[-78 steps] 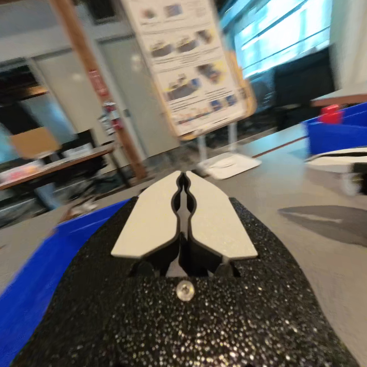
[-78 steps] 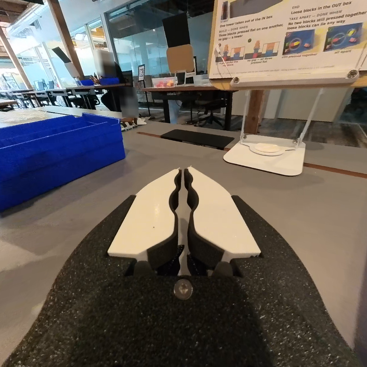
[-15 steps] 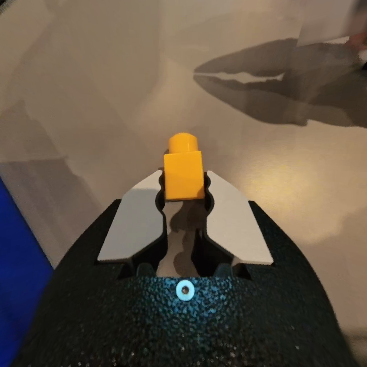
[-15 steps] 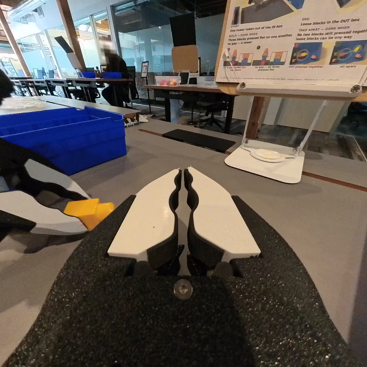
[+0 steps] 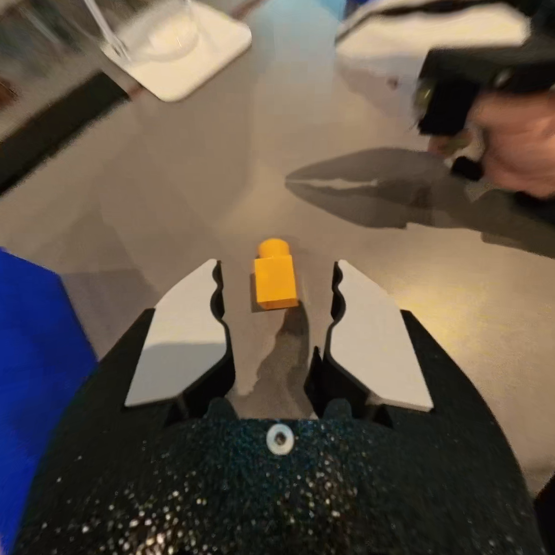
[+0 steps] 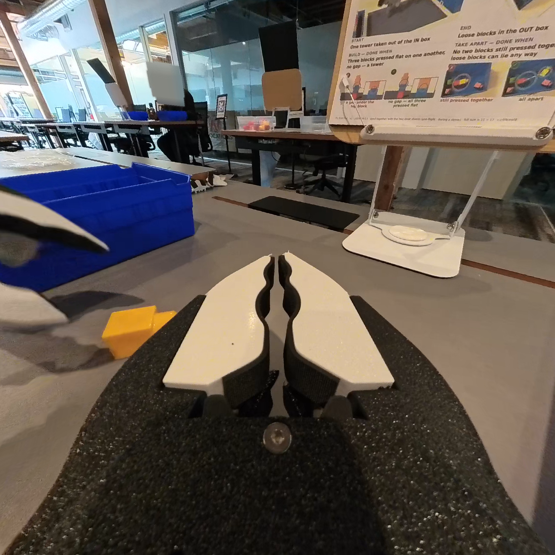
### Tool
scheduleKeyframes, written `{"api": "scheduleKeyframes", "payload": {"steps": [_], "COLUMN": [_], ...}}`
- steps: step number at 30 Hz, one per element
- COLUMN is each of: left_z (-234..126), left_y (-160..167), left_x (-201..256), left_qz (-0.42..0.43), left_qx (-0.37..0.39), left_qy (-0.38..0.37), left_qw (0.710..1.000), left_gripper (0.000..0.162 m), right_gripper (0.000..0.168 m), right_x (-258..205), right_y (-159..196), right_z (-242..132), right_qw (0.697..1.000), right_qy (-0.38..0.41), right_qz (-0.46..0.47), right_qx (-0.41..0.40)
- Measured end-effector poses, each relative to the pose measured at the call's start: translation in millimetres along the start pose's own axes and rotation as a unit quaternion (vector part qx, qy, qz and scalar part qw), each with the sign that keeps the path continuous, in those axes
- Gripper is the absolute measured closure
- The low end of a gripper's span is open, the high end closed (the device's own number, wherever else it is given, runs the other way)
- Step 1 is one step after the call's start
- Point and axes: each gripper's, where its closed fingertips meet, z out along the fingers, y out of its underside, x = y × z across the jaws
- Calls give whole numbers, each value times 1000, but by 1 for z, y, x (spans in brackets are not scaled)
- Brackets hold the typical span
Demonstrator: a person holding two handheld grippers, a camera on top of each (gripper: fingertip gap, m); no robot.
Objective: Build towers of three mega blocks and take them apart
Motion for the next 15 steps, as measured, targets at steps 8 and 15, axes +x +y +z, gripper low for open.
{"api": "scheduleKeyframes", "payload": {"steps": [8,15], "left_z": [-114,-135], "left_y": [-6,97], "left_x": [-100,-170], "left_qz": [-28,-209], "left_qx": [53,-86], "left_qy": [-196,-264], "left_qw": [979,938], "left_gripper": [109,100], "right_gripper": [166,166], "right_x": [-1,0], "right_y": [-2,-2], "right_z": [-1,-1], "right_qw": [1000,1000], "right_qy": [-2,-1], "right_qz": [2,9], "right_qx": [4,4]}}
